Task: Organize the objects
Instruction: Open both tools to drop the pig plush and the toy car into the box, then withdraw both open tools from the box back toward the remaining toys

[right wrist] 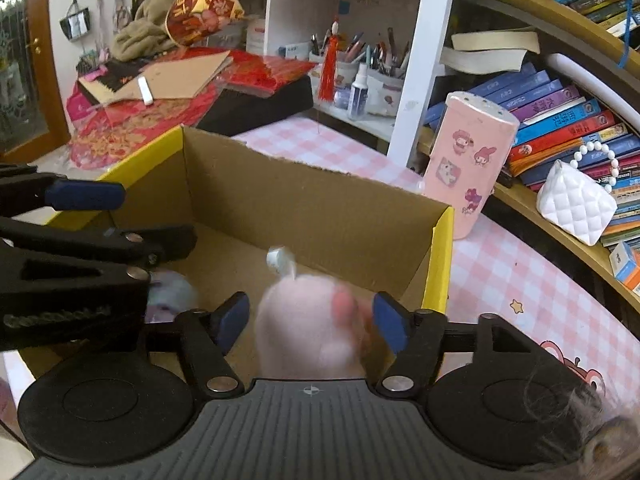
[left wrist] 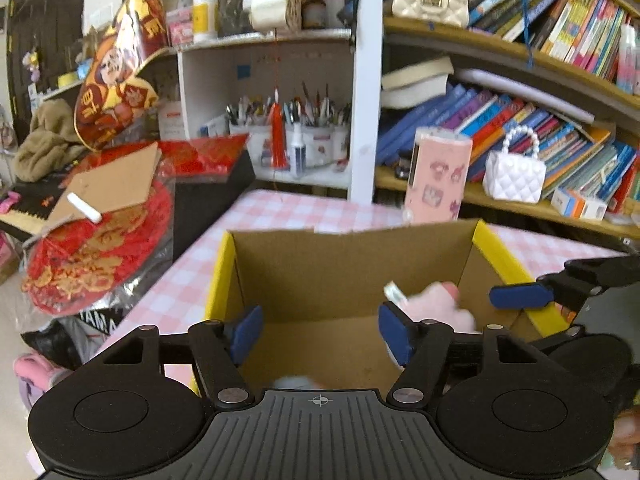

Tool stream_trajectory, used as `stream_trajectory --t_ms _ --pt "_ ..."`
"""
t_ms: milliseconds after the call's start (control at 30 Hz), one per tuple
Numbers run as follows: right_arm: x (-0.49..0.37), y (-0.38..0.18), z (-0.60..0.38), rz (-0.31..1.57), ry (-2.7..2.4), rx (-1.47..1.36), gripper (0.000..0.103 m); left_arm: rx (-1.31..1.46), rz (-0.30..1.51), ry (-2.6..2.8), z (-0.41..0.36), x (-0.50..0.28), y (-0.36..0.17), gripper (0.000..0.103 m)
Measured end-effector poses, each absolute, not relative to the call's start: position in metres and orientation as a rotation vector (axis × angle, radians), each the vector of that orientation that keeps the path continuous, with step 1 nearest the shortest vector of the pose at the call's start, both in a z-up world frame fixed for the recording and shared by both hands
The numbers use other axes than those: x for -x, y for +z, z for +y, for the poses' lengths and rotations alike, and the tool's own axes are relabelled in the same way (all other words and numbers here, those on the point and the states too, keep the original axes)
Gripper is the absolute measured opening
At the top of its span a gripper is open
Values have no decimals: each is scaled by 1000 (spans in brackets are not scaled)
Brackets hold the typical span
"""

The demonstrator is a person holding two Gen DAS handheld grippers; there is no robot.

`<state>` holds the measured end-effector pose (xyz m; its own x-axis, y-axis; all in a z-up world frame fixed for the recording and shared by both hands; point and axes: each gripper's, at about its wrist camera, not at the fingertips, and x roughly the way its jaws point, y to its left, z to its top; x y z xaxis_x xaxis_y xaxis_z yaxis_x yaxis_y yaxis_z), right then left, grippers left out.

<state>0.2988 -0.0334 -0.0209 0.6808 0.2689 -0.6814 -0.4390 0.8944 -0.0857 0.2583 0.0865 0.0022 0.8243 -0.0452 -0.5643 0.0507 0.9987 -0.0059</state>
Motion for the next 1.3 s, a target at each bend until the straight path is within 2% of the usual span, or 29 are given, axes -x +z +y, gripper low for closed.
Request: stream_trajectory --t_ms 567,633,667,1300 --pt "-225 28 -37 534 263 132 75 47 466 -28 113 -191 45 71" --pt "-214 30 -39 523 234 123 75 47 463 -21 117 -181 44 78" --pt "-207 30 -40 520 221 117 75 43 460 -10 117 -176 42 85" --pt "-74 -9 -31 629 93 26 75 8 586 17 127 -67 0 89"
